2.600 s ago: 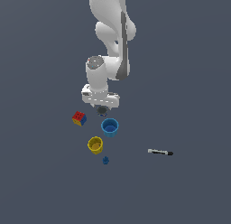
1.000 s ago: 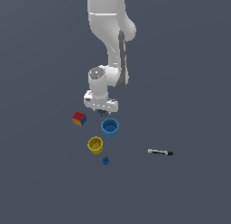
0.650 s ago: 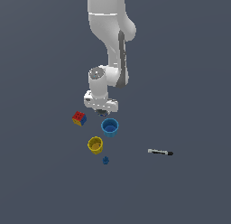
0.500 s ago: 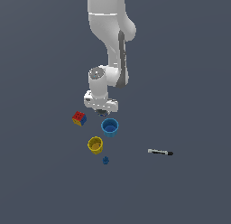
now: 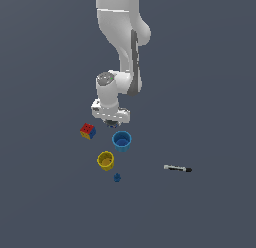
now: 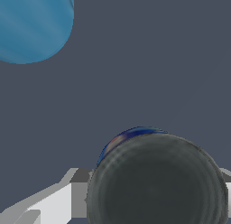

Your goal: Pick up a designated object from a clutter of objects.

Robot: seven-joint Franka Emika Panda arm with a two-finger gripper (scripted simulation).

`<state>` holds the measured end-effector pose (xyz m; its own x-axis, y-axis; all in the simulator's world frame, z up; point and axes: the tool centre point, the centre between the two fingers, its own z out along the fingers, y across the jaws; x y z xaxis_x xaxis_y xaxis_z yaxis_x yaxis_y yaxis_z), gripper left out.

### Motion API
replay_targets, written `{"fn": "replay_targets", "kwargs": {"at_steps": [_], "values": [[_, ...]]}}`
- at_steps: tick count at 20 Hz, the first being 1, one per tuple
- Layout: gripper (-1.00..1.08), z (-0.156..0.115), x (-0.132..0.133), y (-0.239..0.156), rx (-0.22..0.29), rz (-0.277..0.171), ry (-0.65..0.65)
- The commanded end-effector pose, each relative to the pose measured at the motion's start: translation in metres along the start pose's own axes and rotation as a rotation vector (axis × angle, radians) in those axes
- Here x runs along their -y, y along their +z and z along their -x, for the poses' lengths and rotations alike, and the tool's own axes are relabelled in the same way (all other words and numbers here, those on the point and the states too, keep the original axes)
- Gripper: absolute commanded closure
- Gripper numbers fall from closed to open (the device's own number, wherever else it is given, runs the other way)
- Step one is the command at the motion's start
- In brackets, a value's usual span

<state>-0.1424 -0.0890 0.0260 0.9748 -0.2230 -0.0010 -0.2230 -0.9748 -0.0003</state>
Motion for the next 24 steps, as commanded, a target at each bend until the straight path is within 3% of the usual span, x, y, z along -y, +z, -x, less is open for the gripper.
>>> {"fn": "replay_targets", "kwargs": {"at_steps": [1,9,24], "values": [[1.08,-0.003,-0.003,-0.009,-0.001,-0.001,0.001],[1.08,-0.016,-0.021,-0.054,-0.001,-0.001,0.001],[1.08,-0.052,-0.070,-0.176,0.000,0.002,0.003]]}}
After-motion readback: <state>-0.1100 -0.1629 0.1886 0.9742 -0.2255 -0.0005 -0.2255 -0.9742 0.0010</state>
